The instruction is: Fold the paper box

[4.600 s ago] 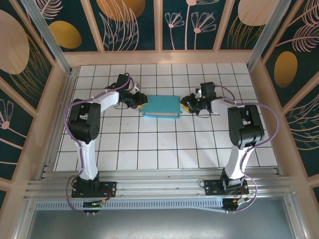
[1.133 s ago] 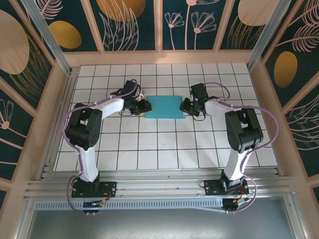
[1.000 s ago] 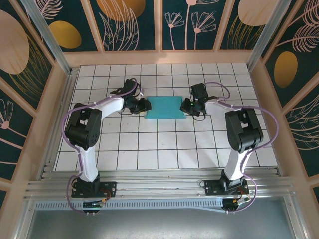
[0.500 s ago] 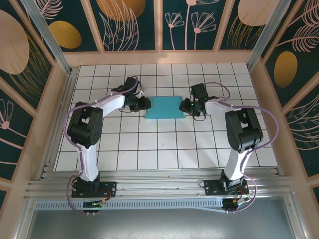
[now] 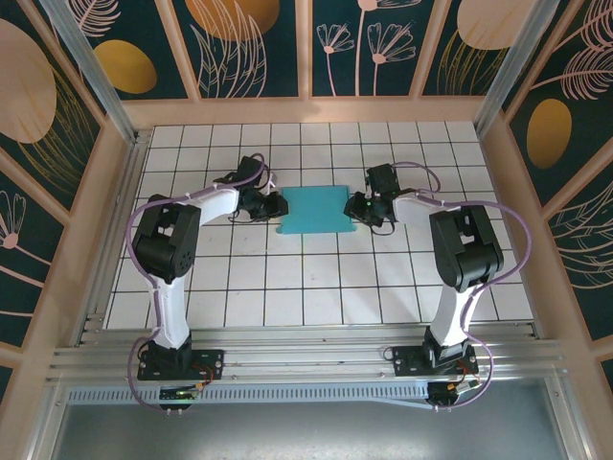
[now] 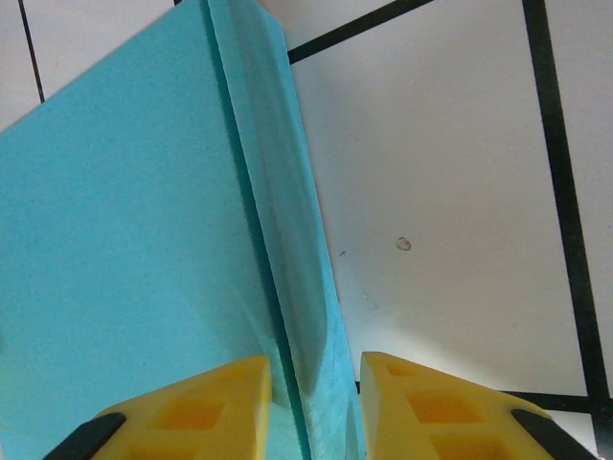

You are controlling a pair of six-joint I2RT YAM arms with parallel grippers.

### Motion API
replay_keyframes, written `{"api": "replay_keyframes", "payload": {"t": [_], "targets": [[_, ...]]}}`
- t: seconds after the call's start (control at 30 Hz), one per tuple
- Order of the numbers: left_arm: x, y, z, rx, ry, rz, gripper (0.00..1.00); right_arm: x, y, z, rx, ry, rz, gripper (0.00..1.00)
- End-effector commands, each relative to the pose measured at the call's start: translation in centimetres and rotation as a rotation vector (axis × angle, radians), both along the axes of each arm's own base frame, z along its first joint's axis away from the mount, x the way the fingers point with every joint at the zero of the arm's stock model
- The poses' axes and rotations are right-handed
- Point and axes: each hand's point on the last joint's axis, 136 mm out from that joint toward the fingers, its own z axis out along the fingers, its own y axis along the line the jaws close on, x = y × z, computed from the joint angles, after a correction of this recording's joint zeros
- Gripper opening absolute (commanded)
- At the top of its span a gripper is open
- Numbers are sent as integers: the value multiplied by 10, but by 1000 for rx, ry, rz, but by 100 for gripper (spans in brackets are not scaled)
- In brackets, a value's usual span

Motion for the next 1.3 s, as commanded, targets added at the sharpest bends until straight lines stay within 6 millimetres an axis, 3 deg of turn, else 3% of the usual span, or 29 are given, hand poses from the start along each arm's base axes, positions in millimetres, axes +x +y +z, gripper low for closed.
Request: {"api": "replay_keyframes", "payload": {"t": [0.0,0.07,0.17,0.3,0.43,0.57,0.7,0.8,0.93,1.0,1.13,1.27], "targets": [[-18,5,-13,51,62,-2,28,0,-3,11,-7,-2,2,35],[-9,4,1,54,27,2,31,7,-4,20,3,-30,-10,38],[-2,4,3,67,16,3,39,13,-5,16,9,-28,-18,40],[-1,7,-21,101,45,10,39,14,2,1,39,8,-3,36],[-16,4,-51,70,115,4,32,6,10,-20,91,58,6,27],[-24,3,-57,45,126,-1,28,-1,10,-35,97,97,14,22],[-20,-3,-37,0,92,-7,29,3,12,-28,112,78,13,16],[-7,-7,-6,-27,21,5,37,7,10,-26,105,62,10,15],[16,4,44,-29,-121,77,47,7,-3,-39,145,81,7,13],[22,10,58,-66,-145,121,52,2,-12,-52,175,112,3,13],[24,13,63,-190,-124,160,58,-8,-25,-71,248,164,7,13],[22,16,43,-199,-82,170,61,-11,-38,-79,291,181,-30,13]]}}
